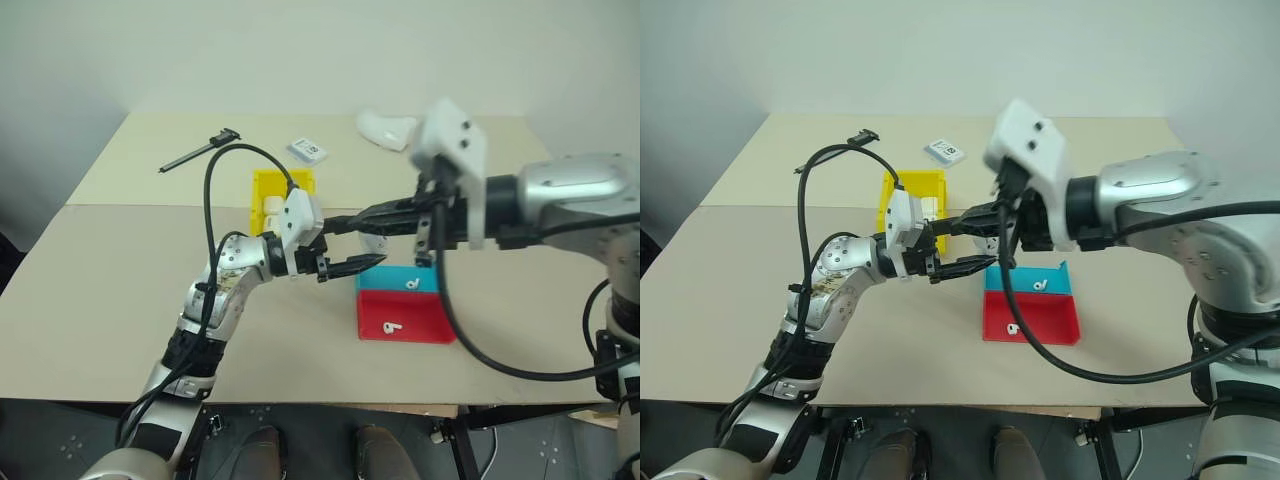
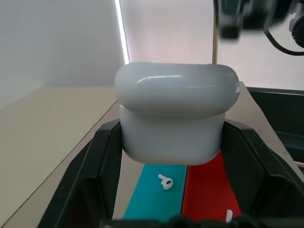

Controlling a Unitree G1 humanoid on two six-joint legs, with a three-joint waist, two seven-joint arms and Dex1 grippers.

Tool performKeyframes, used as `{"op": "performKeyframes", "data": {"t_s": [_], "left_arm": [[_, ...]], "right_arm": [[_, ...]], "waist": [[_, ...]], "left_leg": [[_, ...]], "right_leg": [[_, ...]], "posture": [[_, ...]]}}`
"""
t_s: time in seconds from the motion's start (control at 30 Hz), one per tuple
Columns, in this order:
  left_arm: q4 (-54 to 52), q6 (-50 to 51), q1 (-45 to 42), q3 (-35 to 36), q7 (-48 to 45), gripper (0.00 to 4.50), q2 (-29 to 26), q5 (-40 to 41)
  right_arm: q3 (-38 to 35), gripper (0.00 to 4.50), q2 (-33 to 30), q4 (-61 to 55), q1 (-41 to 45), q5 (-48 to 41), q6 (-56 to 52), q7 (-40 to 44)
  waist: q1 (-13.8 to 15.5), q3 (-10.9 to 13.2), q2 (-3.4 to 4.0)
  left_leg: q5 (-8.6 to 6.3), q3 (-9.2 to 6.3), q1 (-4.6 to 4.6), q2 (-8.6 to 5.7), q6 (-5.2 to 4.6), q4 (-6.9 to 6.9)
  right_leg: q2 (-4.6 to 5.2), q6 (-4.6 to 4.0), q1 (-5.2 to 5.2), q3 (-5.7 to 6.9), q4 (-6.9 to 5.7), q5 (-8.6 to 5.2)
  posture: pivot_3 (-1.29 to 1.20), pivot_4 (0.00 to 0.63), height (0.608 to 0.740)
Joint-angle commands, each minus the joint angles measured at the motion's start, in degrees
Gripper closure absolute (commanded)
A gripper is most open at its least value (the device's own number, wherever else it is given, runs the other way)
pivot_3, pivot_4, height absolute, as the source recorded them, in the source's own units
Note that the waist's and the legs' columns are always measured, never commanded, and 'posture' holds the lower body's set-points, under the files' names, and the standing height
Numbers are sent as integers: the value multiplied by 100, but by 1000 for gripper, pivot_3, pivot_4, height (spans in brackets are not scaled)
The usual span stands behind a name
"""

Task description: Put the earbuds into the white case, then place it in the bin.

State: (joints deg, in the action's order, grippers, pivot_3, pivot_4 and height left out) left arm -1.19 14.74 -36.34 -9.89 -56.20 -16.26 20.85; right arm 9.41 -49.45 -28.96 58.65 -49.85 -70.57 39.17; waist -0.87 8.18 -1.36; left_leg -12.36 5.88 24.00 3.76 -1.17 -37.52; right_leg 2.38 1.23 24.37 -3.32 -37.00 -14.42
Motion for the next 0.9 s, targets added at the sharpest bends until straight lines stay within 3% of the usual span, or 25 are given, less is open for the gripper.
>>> {"op": "performKeyframes", "data": {"t_s": [0.03,0.2,0.33,0.5,0.67,0.87,0.9], "left_arm": [[-212,-138,-40,108,105,1708,-2,15],[-476,-138,185,322,264,1708,-90,144],[-783,-148,483,669,566,1708,-177,203],[-729,-41,448,919,1417,1708,-59,-83],[465,-666,-16,944,3882,1708,526,-1698],[1663,-880,-441,969,4770,1708,798,-2142],[1836,-830,-523,929,4727,1358,801,-2150]], "right_arm": [[314,4482,-246,0,171,558,375,343],[548,4482,-395,221,122,1092,566,584],[-43,4482,-441,377,-106,1013,519,610],[-1031,4482,14,325,-839,1060,993,145],[-1203,4482,358,-15,-1861,1217,1086,-343],[-1239,4482,1043,-157,-2180,1405,974,-1111],[-1235,4498,1119,-211,-2210,1407,950,-1199]], "waist": [[4,0,0],[-2,0,0],[3,0,0],[21,0,0],[90,-1,-1],[52,-1,-1],[49,-1,-1]], "left_leg": [[0,0,8,-1,0,0],[0,-1,18,0,0,-3],[0,-3,17,4,0,-4],[0,-13,15,2,0,-12],[0,-37,16,-5,-1,-24],[0,-40,24,-5,-1,-22],[0,-40,25,-5,-1,-21]], "right_leg": [[1,0,8,0,0,0],[3,0,17,3,-1,0],[2,-1,17,5,-4,1],[4,0,2,14,-3,1],[8,5,-14,35,1,4],[5,5,-3,35,-3,6],[5,5,-2,35,-2,6]], "posture": [[0,150,740],[0,150,740],[0,150,740],[0,150,740],[0,150,740],[0,150,740],[0,150,740]]}}
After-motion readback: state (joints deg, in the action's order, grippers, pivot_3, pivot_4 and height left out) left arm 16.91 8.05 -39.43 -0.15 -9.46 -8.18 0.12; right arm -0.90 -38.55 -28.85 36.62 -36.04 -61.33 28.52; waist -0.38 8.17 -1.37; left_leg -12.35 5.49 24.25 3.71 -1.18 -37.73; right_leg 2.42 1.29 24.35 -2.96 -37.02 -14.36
